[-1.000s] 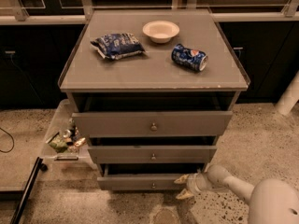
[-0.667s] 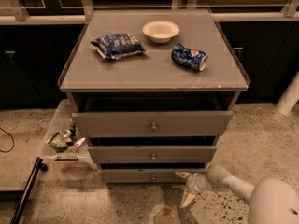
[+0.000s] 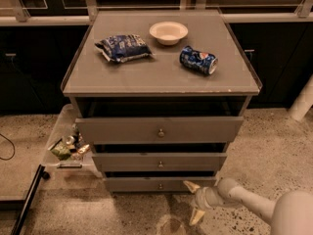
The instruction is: Close bottom drawer
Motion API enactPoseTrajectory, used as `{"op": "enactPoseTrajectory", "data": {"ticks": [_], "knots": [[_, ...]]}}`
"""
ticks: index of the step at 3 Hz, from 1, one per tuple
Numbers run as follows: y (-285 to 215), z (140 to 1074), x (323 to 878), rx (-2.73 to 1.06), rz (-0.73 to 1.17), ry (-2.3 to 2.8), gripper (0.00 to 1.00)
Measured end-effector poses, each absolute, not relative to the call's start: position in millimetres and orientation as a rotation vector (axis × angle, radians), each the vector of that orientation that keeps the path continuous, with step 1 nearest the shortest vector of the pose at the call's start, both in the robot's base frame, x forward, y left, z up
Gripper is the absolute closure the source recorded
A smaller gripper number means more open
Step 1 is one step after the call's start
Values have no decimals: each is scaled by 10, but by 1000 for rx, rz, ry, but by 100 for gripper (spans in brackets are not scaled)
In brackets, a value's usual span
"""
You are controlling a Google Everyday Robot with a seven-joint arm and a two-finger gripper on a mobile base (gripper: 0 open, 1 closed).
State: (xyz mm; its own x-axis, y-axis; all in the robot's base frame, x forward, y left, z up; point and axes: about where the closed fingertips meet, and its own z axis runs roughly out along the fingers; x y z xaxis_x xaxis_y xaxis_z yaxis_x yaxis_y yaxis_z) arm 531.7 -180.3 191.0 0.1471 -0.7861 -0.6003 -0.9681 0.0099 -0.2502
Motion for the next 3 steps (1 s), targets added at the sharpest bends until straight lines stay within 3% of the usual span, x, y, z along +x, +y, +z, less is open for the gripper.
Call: {"op": "enactPoseTrajectory", "data": {"ticks": [2,3], "knots": [[-1912,2489,4252,-1899,396,1537,0],[-1931,2908,4040,-1912,360,1440,0]]}}
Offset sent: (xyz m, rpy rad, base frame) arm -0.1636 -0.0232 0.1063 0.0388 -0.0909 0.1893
